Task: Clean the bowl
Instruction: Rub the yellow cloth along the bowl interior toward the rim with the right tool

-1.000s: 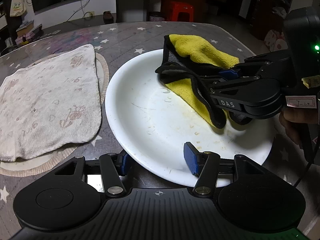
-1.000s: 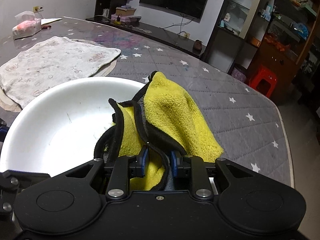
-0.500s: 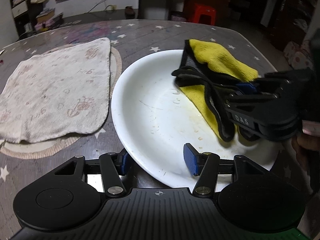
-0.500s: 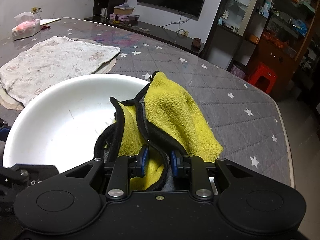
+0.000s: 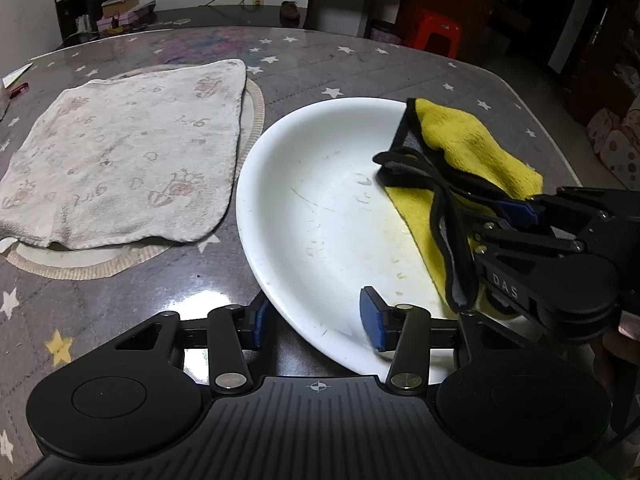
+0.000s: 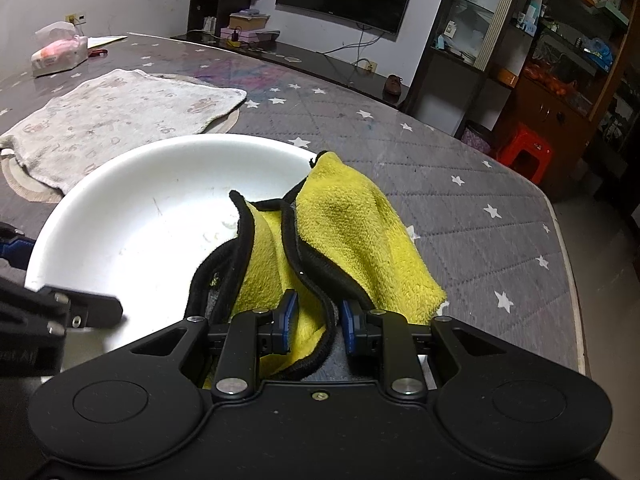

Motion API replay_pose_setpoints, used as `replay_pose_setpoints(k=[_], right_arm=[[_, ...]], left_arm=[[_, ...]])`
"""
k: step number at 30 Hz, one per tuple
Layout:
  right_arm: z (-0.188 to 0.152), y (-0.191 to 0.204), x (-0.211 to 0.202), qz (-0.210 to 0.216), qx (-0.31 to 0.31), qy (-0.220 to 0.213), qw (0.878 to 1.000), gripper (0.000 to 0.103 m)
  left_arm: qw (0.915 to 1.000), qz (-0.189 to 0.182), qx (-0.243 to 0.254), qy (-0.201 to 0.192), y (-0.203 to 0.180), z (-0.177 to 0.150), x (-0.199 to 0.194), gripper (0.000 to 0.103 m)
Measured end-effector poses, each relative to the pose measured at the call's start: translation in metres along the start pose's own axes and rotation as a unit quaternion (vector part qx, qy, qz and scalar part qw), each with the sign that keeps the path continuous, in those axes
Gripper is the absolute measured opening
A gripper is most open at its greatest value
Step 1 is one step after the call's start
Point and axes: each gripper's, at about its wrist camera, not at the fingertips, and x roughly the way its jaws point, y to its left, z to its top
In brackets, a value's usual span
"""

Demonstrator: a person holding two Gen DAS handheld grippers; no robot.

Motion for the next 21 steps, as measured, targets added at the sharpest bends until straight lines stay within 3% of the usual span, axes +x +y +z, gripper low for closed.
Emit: replay_pose_setpoints(k=[9,21], right_arm=[[-0.006,0.004,-0.009,0.005,-0.004,0.003,1.0,0.025],[-0.012,0.016,-0.022,0.02,-0.018,0.014,1.0,0.025]], left_arm=[[0.9999,-0.012,0.011,0.001,0.005,0.001,-0.001,0.036],[0.9962,-0.056,0.059,0.033,0.015,0.011,0.001,0.037]])
